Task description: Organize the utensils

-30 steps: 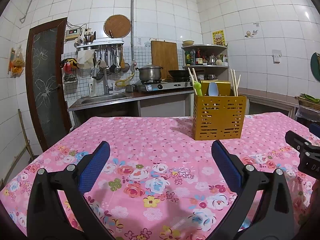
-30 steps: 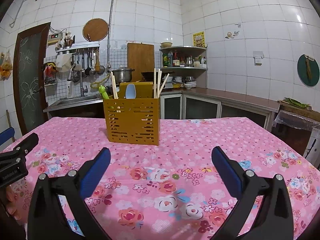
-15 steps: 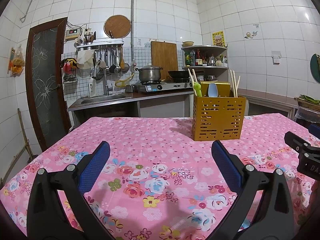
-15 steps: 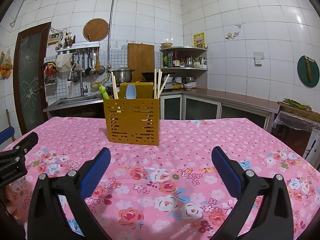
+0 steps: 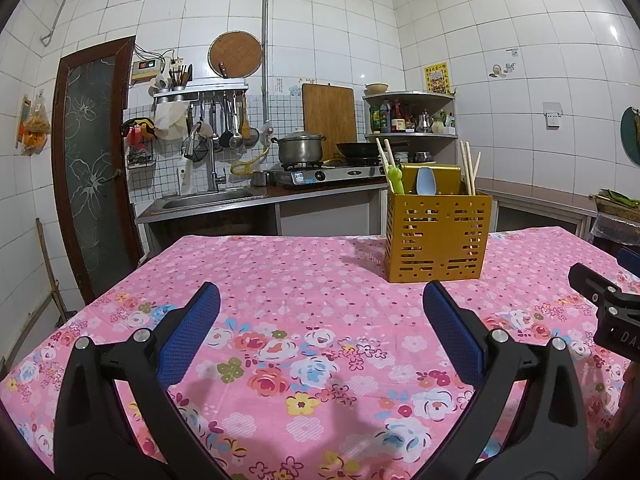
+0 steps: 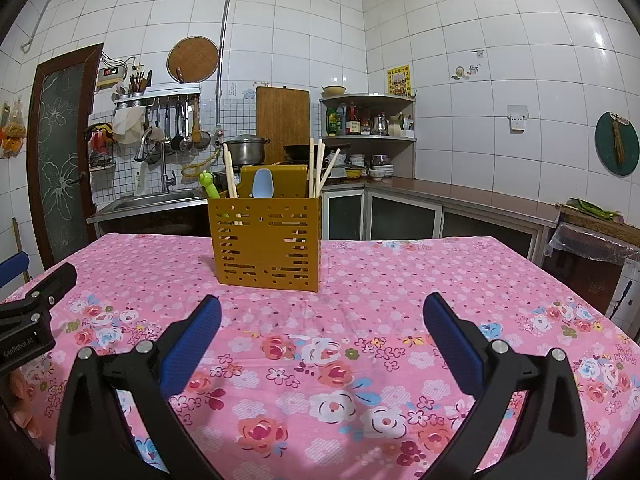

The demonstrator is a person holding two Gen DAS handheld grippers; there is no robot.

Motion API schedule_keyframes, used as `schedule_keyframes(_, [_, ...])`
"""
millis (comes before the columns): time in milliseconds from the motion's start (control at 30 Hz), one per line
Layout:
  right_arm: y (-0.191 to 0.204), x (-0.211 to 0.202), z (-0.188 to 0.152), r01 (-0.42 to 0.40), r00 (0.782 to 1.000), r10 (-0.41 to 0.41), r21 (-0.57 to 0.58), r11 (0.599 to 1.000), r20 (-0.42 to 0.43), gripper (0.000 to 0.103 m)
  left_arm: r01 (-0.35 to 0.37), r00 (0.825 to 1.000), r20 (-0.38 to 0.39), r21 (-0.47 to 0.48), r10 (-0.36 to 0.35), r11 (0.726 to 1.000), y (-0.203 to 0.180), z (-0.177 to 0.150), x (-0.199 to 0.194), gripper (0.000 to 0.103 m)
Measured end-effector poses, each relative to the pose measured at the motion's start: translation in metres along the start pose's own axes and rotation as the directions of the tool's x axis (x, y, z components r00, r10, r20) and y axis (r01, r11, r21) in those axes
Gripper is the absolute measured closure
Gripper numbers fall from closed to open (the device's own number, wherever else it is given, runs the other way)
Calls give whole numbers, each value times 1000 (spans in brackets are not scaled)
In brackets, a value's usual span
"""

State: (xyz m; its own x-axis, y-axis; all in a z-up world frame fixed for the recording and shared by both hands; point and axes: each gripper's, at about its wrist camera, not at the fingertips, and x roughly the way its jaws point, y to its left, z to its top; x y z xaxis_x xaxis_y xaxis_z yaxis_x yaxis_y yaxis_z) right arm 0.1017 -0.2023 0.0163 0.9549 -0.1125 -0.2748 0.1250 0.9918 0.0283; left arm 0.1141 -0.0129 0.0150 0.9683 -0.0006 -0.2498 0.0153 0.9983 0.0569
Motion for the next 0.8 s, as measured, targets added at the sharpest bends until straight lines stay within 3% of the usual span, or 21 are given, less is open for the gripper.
schedule_keyframes(800, [1, -1, 0, 0, 1000, 0, -1, 1000, 1, 4, 3, 1000, 10, 4, -3, 1000, -1, 2, -3, 5])
